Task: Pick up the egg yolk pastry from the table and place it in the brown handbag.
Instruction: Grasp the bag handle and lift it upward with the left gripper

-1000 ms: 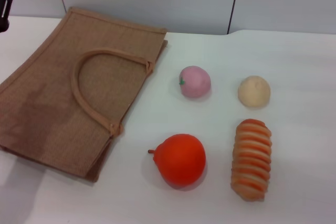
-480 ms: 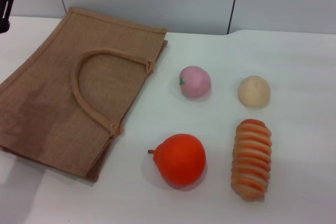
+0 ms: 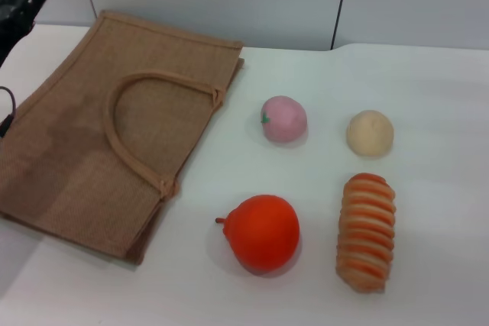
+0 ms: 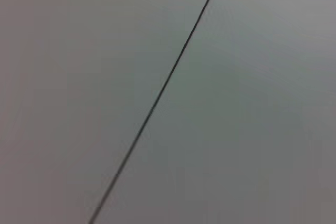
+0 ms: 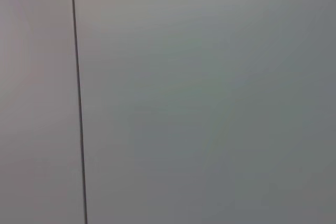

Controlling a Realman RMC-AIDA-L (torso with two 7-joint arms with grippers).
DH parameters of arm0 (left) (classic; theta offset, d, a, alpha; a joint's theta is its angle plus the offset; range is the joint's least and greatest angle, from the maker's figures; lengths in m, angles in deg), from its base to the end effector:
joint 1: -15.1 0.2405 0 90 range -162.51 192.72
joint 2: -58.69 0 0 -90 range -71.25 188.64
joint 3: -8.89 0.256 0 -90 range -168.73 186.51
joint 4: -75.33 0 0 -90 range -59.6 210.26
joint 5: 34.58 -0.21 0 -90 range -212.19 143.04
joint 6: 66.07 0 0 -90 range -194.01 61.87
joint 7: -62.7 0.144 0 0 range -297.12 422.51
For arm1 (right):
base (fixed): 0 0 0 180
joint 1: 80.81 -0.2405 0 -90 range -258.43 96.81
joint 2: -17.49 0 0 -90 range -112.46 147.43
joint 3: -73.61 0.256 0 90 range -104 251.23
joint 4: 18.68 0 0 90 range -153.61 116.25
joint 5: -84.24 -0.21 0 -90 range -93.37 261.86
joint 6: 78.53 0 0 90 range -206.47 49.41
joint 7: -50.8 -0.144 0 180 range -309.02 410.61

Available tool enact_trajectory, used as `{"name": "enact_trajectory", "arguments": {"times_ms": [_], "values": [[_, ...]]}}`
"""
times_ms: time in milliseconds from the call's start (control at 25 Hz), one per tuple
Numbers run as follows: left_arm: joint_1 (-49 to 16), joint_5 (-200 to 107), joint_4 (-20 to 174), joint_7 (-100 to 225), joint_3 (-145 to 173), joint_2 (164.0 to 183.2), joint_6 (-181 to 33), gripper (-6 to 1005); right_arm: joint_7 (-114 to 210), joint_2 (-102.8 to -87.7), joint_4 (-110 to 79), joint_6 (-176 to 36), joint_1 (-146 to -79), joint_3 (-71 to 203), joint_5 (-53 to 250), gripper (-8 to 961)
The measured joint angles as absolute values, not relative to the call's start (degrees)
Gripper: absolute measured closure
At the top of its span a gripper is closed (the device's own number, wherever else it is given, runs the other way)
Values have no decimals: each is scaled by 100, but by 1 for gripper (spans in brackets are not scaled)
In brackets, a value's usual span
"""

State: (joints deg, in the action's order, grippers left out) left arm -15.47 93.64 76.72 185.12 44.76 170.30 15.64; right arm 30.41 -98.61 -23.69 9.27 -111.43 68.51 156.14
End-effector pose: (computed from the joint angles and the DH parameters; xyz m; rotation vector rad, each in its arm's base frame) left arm -0.3171 0.3565 0.0717 -1.5544 -0.8174 -1.3448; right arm 0.3013 0.3393 0.0438 -1.4340 0.3966 1.0619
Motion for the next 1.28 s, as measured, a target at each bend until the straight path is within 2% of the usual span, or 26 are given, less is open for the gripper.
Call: {"name": "enact_trajectory", "arguments": {"times_ms": [200, 320, 440, 720, 1040, 1280], "values": [[-1548, 8258, 8354, 16721, 4702, 16791, 663, 244, 3041, -9861, -2369, 927, -11135, 6852, 15614, 87], [-1549, 7179, 8973, 15599, 4710, 16714, 108, 244, 3041, -9862, -2369, 927, -11127, 6852, 15613, 87], [-1548, 6228, 9602, 14672, 4712, 16717, -279, 244, 3041, -9861, -2369, 927, -11126, 6852, 15614, 87], [-1573, 3813, 11313, 12924, 4711, 16931, -493, 244, 3040, -9861, -2369, 927, -11129, 6852, 15613, 87], [-2006, 1840, 11678, 12324, 4668, 17104, -792, 245, 3041, -9861, -2354, 928, -11125, 6852, 15613, 86], [-2339, 267, 11957, 11951, 4713, 17478, -1285, 245, 3040, -9855, -2352, 928, -11122, 6852, 15613, 86]]}}
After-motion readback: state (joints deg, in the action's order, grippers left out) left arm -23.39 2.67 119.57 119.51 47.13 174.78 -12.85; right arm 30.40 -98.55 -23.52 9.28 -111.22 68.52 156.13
